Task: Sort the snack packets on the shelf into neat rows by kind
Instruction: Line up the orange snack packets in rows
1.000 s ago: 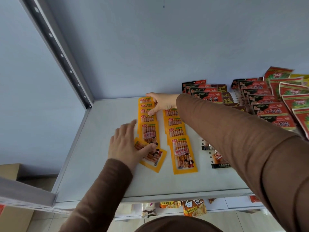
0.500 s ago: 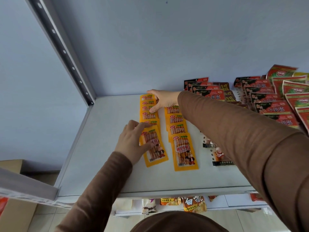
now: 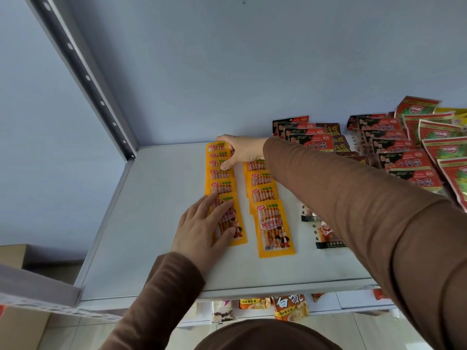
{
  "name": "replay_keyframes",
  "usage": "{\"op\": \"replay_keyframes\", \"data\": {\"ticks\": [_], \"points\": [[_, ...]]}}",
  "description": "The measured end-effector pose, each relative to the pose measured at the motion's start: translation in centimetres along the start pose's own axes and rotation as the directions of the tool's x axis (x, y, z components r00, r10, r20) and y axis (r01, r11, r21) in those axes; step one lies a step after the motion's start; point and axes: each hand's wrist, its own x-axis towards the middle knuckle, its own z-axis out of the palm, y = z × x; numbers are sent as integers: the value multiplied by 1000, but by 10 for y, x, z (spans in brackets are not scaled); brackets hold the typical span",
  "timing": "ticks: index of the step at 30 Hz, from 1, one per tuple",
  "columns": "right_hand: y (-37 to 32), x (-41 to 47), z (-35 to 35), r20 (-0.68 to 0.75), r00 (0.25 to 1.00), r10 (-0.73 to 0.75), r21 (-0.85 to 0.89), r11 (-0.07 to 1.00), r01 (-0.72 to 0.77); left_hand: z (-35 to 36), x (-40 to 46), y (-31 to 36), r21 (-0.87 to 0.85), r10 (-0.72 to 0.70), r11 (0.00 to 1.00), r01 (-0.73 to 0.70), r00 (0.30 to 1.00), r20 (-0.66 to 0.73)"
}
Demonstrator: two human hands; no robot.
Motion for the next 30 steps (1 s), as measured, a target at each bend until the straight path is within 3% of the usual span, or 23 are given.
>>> {"op": "replay_keyframes", "data": {"ticks": [5,8,11,16,24,27,30], "points": [[-13,-12,-3,-16,999,35,4,999,-35,-2,-1,0,-34,-1,999,1,1000,-9],[-26,-35,-13,-172,982,83,147,987,-57,-9,0,-1,-168,-61,985,51,997,-55],[-44,-74,-11,-272,951,149,565,824,32,-20,11,-13,-270,-202,947,177,977,-70],[-61,-132,46,-166,957,239,808,589,-7,-20,19,-22,-179,-179,966,185,983,49],[-69,-128,91,-61,934,351,909,406,-93,-6,21,-12,-86,-107,990,113,992,66],[-71,-128,92,-41,935,352,910,400,-110,-9,19,-12,-87,-98,991,106,991,92],[-68,-126,81,-54,937,346,907,409,-99,-19,30,-22,-194,-123,972,135,990,72]]}}
